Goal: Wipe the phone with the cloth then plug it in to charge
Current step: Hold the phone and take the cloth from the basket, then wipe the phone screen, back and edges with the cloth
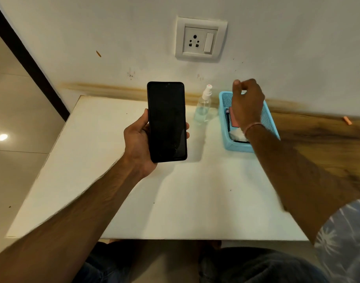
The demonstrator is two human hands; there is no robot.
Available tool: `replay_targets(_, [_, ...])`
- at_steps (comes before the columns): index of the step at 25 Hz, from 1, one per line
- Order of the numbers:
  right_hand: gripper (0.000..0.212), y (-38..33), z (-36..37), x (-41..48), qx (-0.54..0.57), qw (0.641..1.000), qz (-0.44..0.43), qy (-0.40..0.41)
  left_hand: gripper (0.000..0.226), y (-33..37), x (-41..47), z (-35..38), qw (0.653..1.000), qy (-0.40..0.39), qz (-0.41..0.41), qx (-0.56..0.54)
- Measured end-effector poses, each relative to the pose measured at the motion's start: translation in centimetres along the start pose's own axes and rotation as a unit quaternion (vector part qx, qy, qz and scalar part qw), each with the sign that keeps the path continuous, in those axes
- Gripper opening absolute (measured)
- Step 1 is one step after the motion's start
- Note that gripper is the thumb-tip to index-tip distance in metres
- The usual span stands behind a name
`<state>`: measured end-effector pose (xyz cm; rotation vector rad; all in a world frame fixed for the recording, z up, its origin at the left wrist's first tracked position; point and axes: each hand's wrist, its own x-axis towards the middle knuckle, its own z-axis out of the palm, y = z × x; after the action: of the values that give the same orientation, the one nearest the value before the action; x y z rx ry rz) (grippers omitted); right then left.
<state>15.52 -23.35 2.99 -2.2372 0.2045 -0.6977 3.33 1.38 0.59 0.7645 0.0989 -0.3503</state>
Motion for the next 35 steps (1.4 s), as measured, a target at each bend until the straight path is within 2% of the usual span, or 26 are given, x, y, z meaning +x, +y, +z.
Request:
replay_targets(1, [0.027, 1.3, -0.5, 1.2, -0.092, 0.995, 0.031, -0.019, 0.063, 0.0, 0.0, -0.1, 1.000, -0.004, 0.000, 0.001])
replay_targets(3, [0.022, 3.2, -1.0, 2.1, -0.250, 0.953, 0.083, -0.153, 0.062, 0.0, 0.2, -0.2, 1.000, -0.004, 0.000, 0.006])
replay_targets(5, [0.030, 4.1, -0.6, 1.9, -0.305, 0.912, 0.103, -0.254, 0.062, -0.1, 0.2, -0.3, 1.000, -0.002, -0.006, 0.003])
replay_targets(8, [0.039, 4.4, -0.1, 1.6, -0.306, 0.912, 0.092, -0.258, 0.062, -0.3, 0.2, -0.3, 1.000, 0.004, -0.011, 0.001])
replay_targets(13, [0.035, 4.3, -0.1, 1.2, -0.355, 0.894, 0.036, -0.270, 0.062, -0.2, 0.2, -0.2, 1.000, 0.014, -0.007, 0.004])
replay_targets(17, [0.026, 5.1, -0.1, 1.5, -0.361, 0.897, 0.010, -0.257, 0.063, -0.1, 0.2, 0.1, 1.000, 0.022, -0.005, 0.010])
replay_targets(22, [0.038, 5.4, -3.1, 2.2, -0.247, 0.958, 0.105, -0.105, 0.062, -0.2, 0.1, 0.3, 1.000, 0.024, -0.004, 0.009])
replay_targets(24, [0.027, 5.0, -5.6, 1.8, -0.132, 0.981, 0.123, -0.067, 0.062, -0.1, 0.1, 0.2, 1.000, 0.024, 0.000, 0.007])
replay_targets(26, [0.021, 3.3, -8.6, 0.4, 0.002, 0.990, 0.134, -0.049, 0.062, 0.1, 0.0, 0.7, 1.000, 0.018, 0.000, -0.003])
replay_targets(30, [0.022, -0.6, -10.5, -4.7, 0.229, 0.959, 0.136, -0.092, 0.062, -0.1, 0.1, 0.3, 1.000, 0.007, 0.000, -0.011])
replay_targets(33, [0.021, -4.3, -10.9, -8.1, 0.373, 0.910, 0.122, -0.136, 0.061, 0.0, -0.1, 0.4, 1.000, 0.026, -0.002, -0.012])
replay_targets(35, [0.024, -6.5, -10.1, -10.3, 0.430, 0.878, 0.127, -0.167, 0.058, 0.2, -0.3, 0.9, 0.999, 0.040, 0.002, -0.009])
